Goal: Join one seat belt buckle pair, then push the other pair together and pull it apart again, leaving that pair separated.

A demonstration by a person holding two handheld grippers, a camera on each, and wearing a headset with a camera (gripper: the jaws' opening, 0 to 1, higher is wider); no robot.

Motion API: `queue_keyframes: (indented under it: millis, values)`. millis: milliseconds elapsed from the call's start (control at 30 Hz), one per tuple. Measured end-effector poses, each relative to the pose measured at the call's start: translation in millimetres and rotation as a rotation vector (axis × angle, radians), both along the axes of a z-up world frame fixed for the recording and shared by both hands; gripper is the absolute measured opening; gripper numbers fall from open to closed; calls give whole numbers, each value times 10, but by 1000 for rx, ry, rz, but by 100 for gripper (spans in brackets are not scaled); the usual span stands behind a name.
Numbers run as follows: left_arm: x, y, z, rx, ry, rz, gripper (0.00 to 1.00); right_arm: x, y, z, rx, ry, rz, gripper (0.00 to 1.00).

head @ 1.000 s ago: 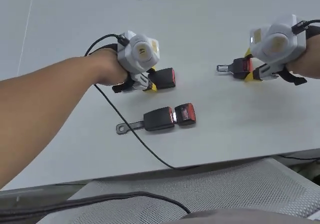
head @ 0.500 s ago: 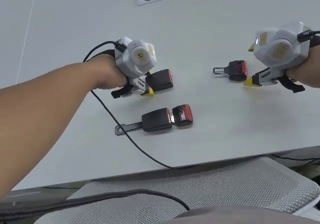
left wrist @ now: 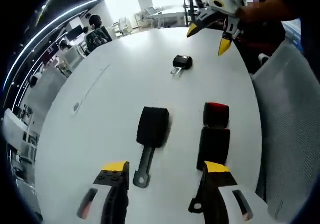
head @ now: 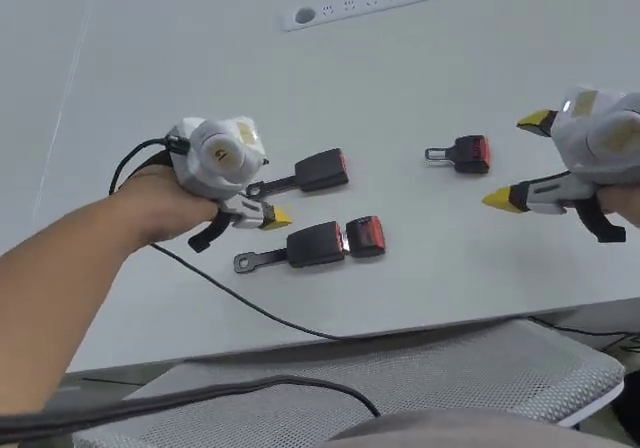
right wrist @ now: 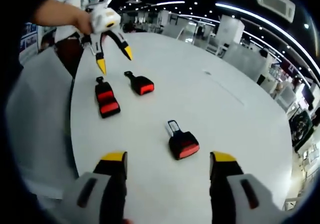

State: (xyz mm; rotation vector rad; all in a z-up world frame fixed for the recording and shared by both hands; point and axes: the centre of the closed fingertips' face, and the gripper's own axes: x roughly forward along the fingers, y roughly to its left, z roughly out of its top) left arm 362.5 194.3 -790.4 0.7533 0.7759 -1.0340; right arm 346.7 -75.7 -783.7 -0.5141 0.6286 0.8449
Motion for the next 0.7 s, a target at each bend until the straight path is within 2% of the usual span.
queue_keyframes:
  millis: [100, 167, 200, 267, 400, 500, 533, 600, 667, 700]
  values:
    - [-136, 148, 133, -55, -22, 84, 68, -135, 72, 64, 19, -7, 5, 73]
    - [-212, 196, 208, -100, -30, 117, 75, -202, 93, 95, 29, -8, 6, 76]
    - [-264, 238, 240, -126, -30, 149, 78, -241, 96, 113, 38, -5, 3, 77]
    - [-352, 312, 271, -151, -35, 180, 84, -316, 104, 137, 62, 13, -3, 79]
    - [-493, 442, 263, -174, -40, 220, 89, -405, 54, 180, 78, 17, -25, 85]
    - [-588, 555, 270, -202, -38, 276, 92, -475, 22, 202, 83, 19, -33, 91]
    - [-603, 590, 274, -214, -38, 301, 93, -488, 16, 208, 82, 18, -32, 92]
    - [-648, 710, 247, -196, -43, 319, 97, -505, 24, 217, 92, 24, -31, 96]
    - [-661, 784, 253, -203, -62, 352, 100, -524, 27, 223, 98, 30, -35, 98]
    - [-687, 827, 251, -222, -52, 386, 100, -526, 27, 231, 101, 28, -40, 100]
